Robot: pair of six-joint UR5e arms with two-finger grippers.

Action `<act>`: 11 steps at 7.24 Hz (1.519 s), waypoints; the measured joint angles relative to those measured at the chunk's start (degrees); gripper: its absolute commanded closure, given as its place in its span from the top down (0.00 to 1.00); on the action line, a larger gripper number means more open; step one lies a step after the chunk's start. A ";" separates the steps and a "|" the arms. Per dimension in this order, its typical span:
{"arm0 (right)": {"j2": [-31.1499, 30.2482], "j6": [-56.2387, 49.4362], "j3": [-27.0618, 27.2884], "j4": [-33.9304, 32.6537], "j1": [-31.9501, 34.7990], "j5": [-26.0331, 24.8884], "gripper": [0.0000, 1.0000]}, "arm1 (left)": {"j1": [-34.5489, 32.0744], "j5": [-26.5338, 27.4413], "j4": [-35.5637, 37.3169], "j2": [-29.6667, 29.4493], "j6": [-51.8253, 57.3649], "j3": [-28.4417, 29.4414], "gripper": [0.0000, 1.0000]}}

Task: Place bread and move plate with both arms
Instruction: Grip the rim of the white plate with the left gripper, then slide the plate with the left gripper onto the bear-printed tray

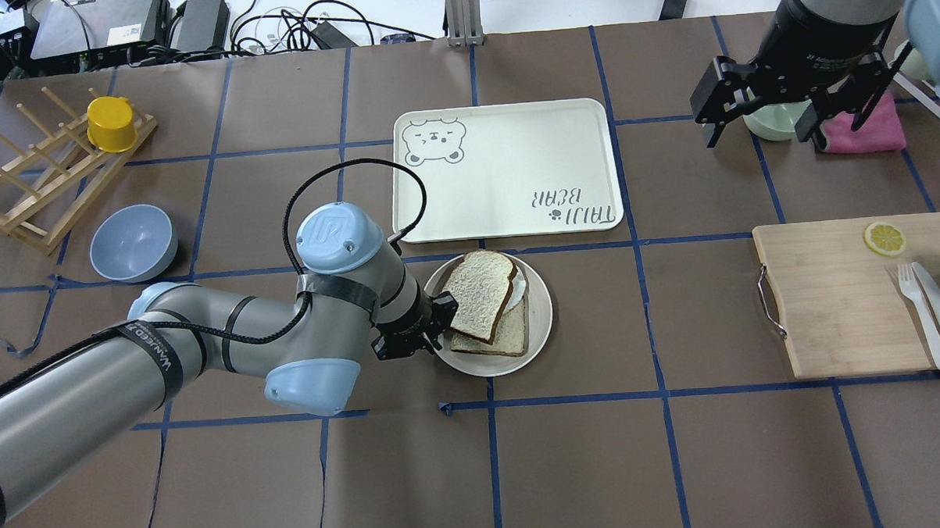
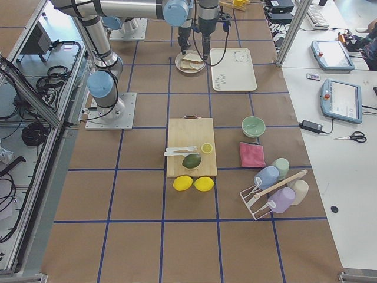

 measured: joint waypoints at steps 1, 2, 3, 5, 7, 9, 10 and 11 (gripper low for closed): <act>0.00 0.00 0.00 0.02 0.00 0.04 1.00 | 0.07 -0.01 0.02 0.71 0.52 0.01 0.00; 0.02 0.02 0.00 0.00 0.00 0.12 1.00 | 0.14 -0.03 0.03 1.20 0.97 0.00 0.00; 0.06 0.04 0.00 -0.02 0.00 0.13 1.00 | 0.23 -0.14 0.05 1.66 1.44 0.00 0.00; 0.11 0.05 0.00 -0.02 0.00 0.17 1.00 | 0.50 -1.08 0.11 3.13 2.11 0.32 0.00; 0.52 0.16 0.00 -0.06 0.00 0.20 1.00 | 0.59 -1.88 0.11 4.44 2.30 0.62 0.00; 0.67 0.21 -0.03 -0.03 0.00 0.27 1.00 | 0.82 -2.04 -0.02 5.33 2.29 1.30 0.00; 0.69 0.22 -0.02 -0.02 0.00 0.27 1.00 | 1.03 -1.98 -0.37 5.70 1.96 2.75 0.00; 0.70 0.22 -0.03 -0.02 0.00 0.27 1.00 | 1.13 -1.92 -0.86 5.40 0.77 5.17 0.00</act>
